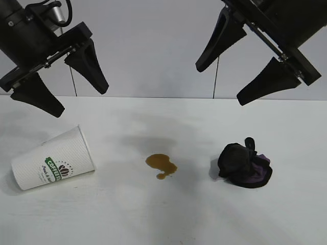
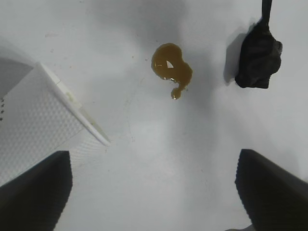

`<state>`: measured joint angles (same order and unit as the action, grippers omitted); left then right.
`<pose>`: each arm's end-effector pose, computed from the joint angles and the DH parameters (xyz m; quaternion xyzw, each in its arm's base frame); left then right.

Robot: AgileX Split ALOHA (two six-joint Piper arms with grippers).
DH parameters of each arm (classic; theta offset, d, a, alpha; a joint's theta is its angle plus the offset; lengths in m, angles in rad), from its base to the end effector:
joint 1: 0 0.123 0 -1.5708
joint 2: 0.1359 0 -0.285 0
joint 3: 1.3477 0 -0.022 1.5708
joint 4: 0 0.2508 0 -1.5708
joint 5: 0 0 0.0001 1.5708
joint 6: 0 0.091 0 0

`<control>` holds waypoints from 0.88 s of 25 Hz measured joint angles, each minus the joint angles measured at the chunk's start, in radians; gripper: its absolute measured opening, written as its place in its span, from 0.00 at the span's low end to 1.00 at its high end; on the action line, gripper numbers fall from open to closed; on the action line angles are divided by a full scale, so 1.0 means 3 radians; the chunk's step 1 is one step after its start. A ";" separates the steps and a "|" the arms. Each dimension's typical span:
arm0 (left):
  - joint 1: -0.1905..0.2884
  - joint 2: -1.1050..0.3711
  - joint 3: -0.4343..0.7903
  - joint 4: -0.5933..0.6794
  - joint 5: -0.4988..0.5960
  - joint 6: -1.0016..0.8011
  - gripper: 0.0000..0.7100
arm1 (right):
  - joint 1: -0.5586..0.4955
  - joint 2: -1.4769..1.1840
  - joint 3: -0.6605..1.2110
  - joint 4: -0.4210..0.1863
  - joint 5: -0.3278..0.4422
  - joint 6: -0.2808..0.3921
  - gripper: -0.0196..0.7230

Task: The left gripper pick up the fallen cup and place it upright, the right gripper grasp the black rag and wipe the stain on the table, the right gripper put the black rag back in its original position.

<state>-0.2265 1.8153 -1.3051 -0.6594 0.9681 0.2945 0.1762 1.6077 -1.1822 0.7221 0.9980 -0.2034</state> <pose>0.3465 -0.1270 0.2295 0.0892 0.9514 -0.2791 0.0944 0.3065 0.1059 0.2708 -0.0227 0.9417 0.3157 0.1137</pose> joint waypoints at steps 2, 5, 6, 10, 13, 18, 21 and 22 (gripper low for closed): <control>0.0000 0.0000 0.0000 0.0000 0.0000 0.0000 0.93 | 0.0000 0.0000 0.0000 0.0000 0.0000 0.0000 0.76; 0.0000 0.0000 0.0000 -0.0003 0.0000 0.0000 0.93 | 0.0000 0.0000 0.0000 0.0000 0.0000 0.0000 0.76; 0.0000 0.0000 0.0000 -0.0003 0.0000 0.0000 0.93 | 0.0000 0.0000 0.0000 0.0000 0.0000 0.0000 0.76; 0.0000 0.0000 0.0000 -0.0003 0.0000 0.0000 0.93 | 0.0000 0.0000 0.0000 0.0000 -0.0041 0.0000 0.76; 0.0000 0.0000 0.0000 -0.0003 -0.0001 0.0000 0.93 | 0.0000 0.0000 0.0000 0.0000 -0.0073 0.0000 0.76; 0.0000 0.0000 0.0000 -0.0003 -0.0014 0.0000 0.93 | 0.0000 0.0000 0.0000 0.0000 -0.0072 0.0000 0.76; 0.0000 0.0000 -0.0002 -0.0003 -0.0028 0.0000 0.93 | 0.0000 0.0000 0.0000 0.0000 -0.0072 0.0000 0.76; 0.0000 0.0000 -0.0014 -0.0003 -0.0031 0.0000 0.93 | 0.0000 0.0000 0.0000 0.0000 -0.0072 0.0000 0.76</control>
<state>-0.2265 1.8153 -1.3092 -0.6602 0.9587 0.2945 0.1762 1.6077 -1.1822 0.7221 0.9765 -0.2034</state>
